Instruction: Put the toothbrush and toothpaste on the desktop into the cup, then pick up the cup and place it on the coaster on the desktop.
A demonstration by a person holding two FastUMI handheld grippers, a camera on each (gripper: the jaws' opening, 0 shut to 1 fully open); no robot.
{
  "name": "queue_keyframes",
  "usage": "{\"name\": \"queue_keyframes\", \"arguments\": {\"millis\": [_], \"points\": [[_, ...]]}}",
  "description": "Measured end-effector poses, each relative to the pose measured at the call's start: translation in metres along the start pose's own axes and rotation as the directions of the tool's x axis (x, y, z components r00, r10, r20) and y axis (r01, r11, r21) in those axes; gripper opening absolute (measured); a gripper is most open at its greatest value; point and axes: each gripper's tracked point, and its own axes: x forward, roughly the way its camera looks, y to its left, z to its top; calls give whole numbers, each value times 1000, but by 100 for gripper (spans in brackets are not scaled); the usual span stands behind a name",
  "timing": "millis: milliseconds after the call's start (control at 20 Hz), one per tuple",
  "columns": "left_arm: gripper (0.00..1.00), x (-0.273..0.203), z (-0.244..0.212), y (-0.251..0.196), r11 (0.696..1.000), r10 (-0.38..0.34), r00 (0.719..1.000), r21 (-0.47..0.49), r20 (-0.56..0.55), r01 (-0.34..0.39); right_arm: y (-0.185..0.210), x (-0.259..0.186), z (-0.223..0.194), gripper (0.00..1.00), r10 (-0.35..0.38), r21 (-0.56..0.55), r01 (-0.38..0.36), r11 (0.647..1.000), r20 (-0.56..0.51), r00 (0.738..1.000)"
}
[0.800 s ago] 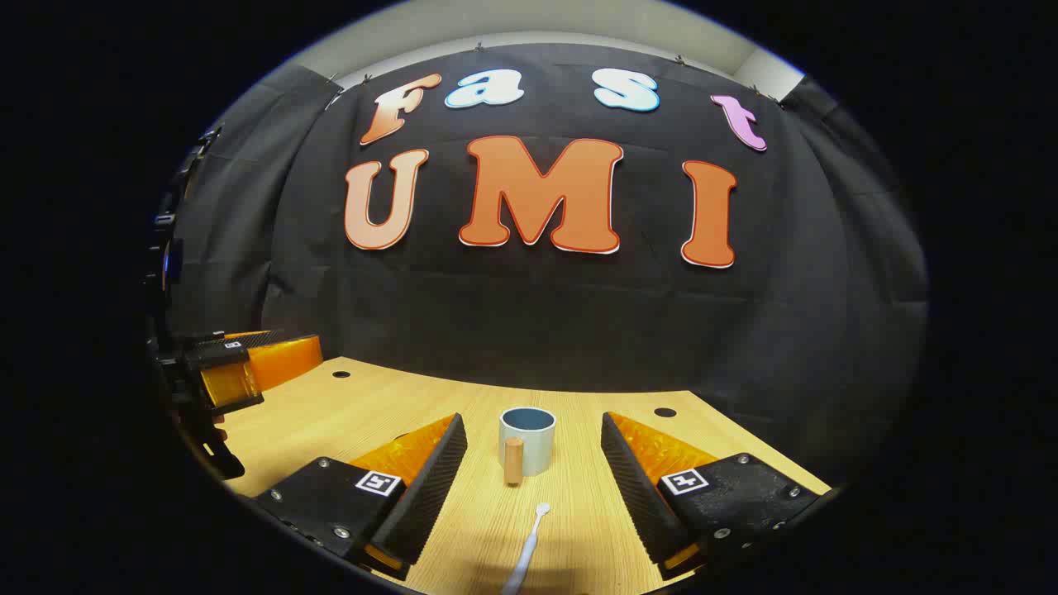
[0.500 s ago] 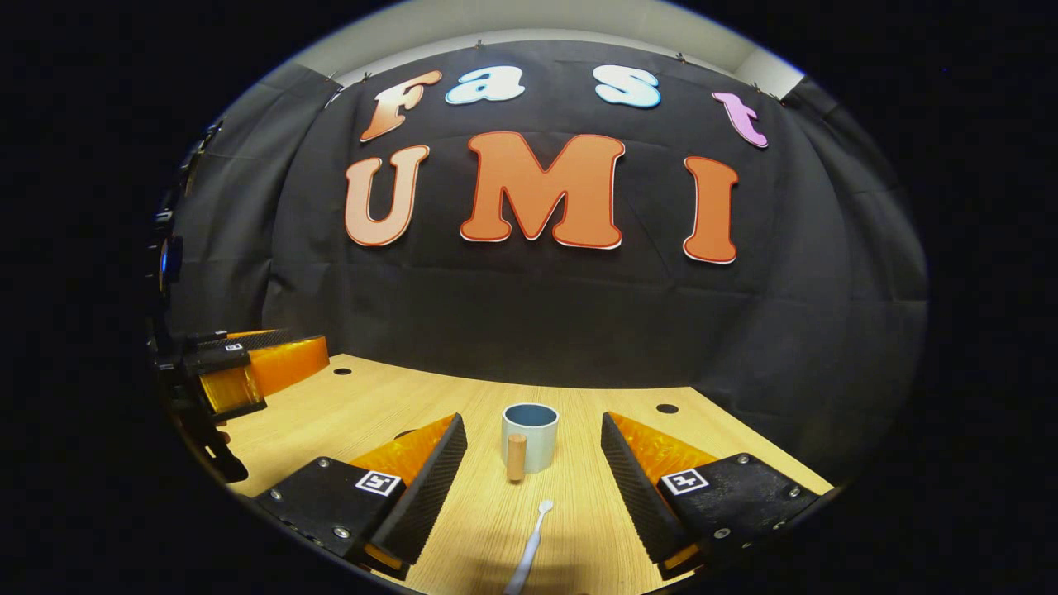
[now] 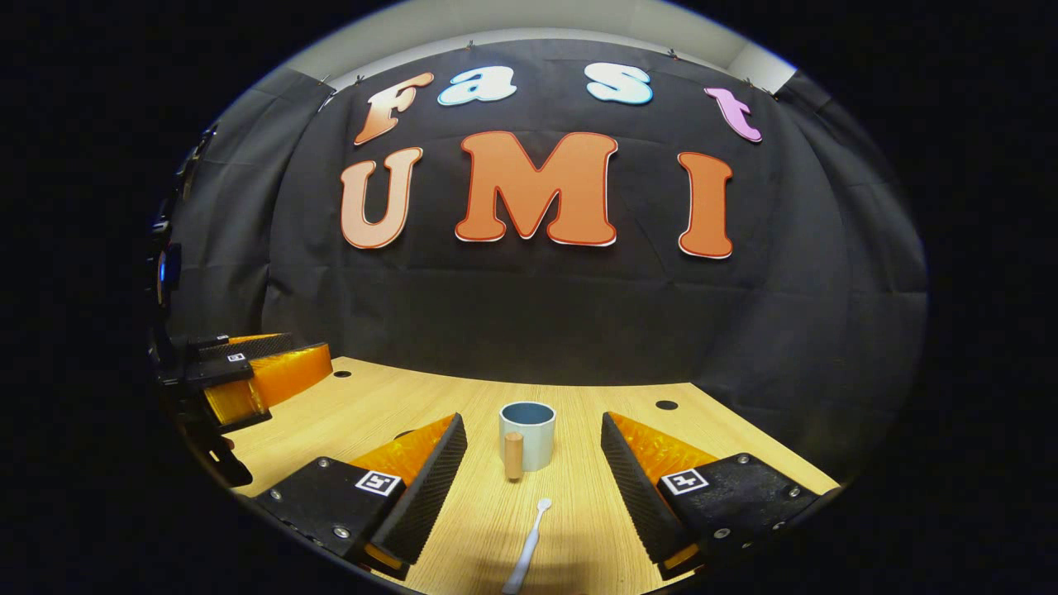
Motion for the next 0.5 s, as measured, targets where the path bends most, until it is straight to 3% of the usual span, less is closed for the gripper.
{"name": "queue_keyframes", "arguments": {"millis": [500], "points": [[98,6,-36,-20,999,-48,989,-8,-139,47,-10,2,-33,98,-15,43,20,999,-112,994]]}}
